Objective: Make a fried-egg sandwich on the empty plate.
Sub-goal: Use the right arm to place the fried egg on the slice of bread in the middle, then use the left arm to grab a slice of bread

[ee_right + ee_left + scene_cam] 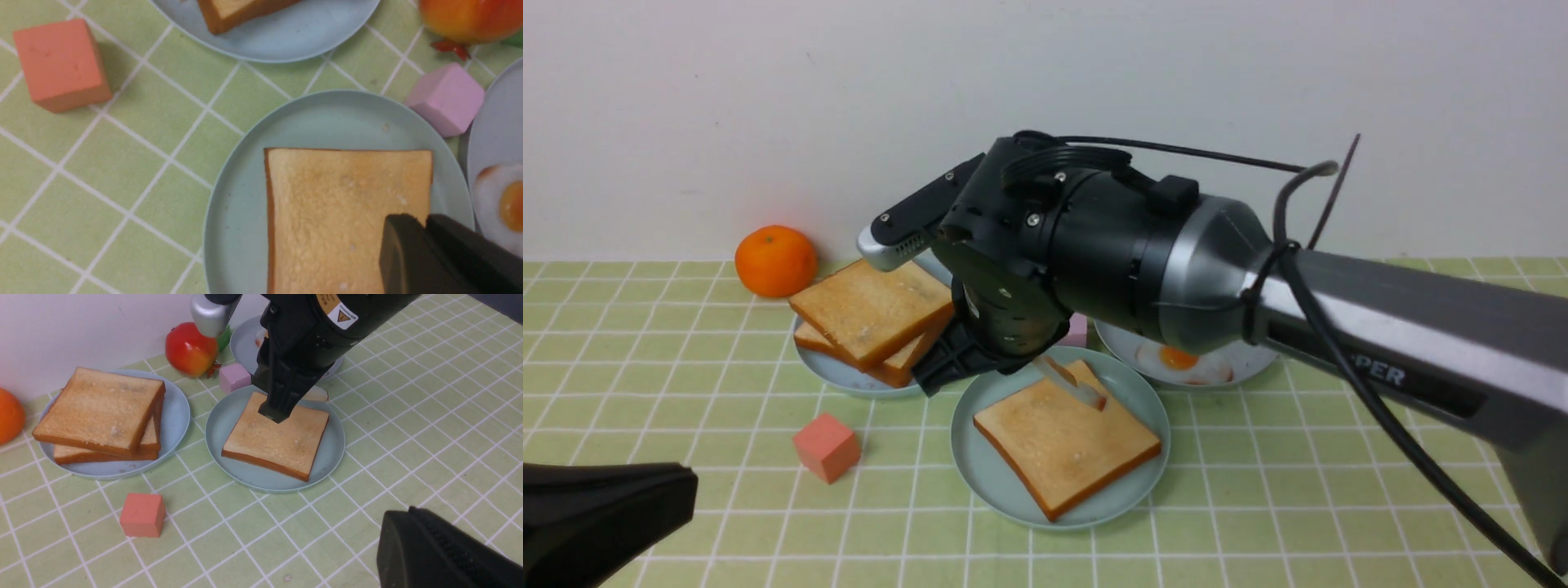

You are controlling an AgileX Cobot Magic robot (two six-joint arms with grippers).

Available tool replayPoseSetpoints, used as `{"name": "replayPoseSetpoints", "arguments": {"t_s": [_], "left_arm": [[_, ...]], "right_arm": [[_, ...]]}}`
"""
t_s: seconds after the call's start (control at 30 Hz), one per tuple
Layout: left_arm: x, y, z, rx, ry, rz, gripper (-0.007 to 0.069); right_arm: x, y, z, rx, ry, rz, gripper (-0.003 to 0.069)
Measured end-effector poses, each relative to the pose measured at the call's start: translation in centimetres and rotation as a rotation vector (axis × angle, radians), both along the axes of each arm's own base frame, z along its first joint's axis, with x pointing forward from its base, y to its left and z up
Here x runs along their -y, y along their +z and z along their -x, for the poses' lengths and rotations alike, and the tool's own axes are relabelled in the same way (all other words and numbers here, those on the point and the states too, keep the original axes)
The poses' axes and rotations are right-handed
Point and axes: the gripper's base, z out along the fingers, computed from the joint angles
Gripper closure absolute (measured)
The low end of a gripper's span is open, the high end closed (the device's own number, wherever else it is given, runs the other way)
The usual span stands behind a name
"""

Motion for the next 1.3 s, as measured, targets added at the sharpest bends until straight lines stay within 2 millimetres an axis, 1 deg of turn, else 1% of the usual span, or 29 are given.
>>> {"name": "replayPoseSetpoints", "arguments": {"t_s": [0.07,0.13,0.17,0.27,0.33,0.47,0.77,0.87,0.93,0.97,1.0,1.03,1.07,1.1,1.13,1.17,1.2,1.23,1.27,1.3], "left_arm": [[0.0,0.0,0.0,0.0,0.0,-0.001,0.0634],[0.0,0.0,0.0,0.0,0.001,-0.001,0.0632],[0.0,0.0,0.0,0.0,0.001,-0.001,0.0631],[0.0,0.0,0.0,0.0,0.001,-0.001,0.0629],[0.0,0.0,0.0,-0.001,0.001,-0.002,0.0627],[0.0,0.0,0.0,-0.004,0.001,-0.004,0.0628],[-0.1,-0.1,0.0,-0.011,0.002,-0.01,0.0626],[-0.1,-0.1,0.0,-0.012,0.003,-0.011,0.0624],[-0.1,-0.1,0.0,-0.012,0.003,-0.011,0.0623],[-0.1,-0.1,0.0,-0.012,0.003,-0.011,0.0622],[-0.1,-0.1,0.0,-0.013,0.003,-0.011,0.0622],[-0.1,-0.1,0.0,-0.013,0.003,-0.012,0.0622],[-0.1,-0.2,0.0,-0.014,0.003,-0.013,0.0621],[-0.1,-0.2,0.0,-0.014,0.003,-0.013,0.0621],[-0.1,-0.2,0.0,-0.016,0.003,-0.014,0.0619],[-0.1,-0.2,0.0,-0.018,0.003,-0.015,0.0619],[-0.1,-0.2,0.1,-0.019,0.003,-0.014,0.0619],[-0.1,-0.2,0.1,-0.02,0.003,-0.014,0.0617],[-0.1,-0.2,0.1,-0.02,0.003,-0.013,0.0617],[-0.1,-0.2,0.1,-0.022,0.003,-0.011,0.0616]], "right_arm": [[-0.1,-0.4,-0.3,0.02,0.002,0.01,0.06],[-0.3,-1.4,-0.6,0.025,0.006,0.035,0.06],[-0.3,-1.4,-0.7,0.026,0.007,0.037,0.06],[-0.5,-3.7,-1.5,0.021,0.005,0.086,0.06],[-0.4,-4.7,-1.9,0.016,0.0,0.105,0.06],[-0.2,-5.7,-2.4,0.014,-0.008,0.126,0.06],[-0.4,-7.1,-2.5,-0.009,-0.01,0.141,0.06],[-0.5,-7.2,-2.3,-0.026,-0.014,0.133,0.058],[-0.6,-7.4,-2.2,-0.042,-0.022,0.124,0.0543],[-0.6,-7.6,-2.2,-0.053,-0.03,0.118,0.0514],[-0.6,-7.6,-2.1,-0.061,-0.038,0.111,0.0469],[-0.6,-7.6,-2.1,-0.066,-0.041,0.108,0.0453],[-0.7,-7.7,-2.0,-0.077,-0.05,0.097,0.0391],[-0.7,-7.7,-2.0,-0.079,-0.052,0.097,0.0391],[-0.7,-7.6,-1.9,-0.091,-0.061,0.081,0.032],[-0.8,-7.3,-1.7,-0.105,-0.067,0.06,0.0279],[-0.8,-7.2,-1.6,-0.111,-0.07,0.053,0.0263],[-1.0,-6.1,-1.3,-0.119,-0.074,0.014,0.0202],[-1.0,-5.9,-1.3,-0.12,-0.074,0.01,0.0197],[-1.0,-4.4,-1.0,-0.115,-0.071,-0.021,0.0168]]}}
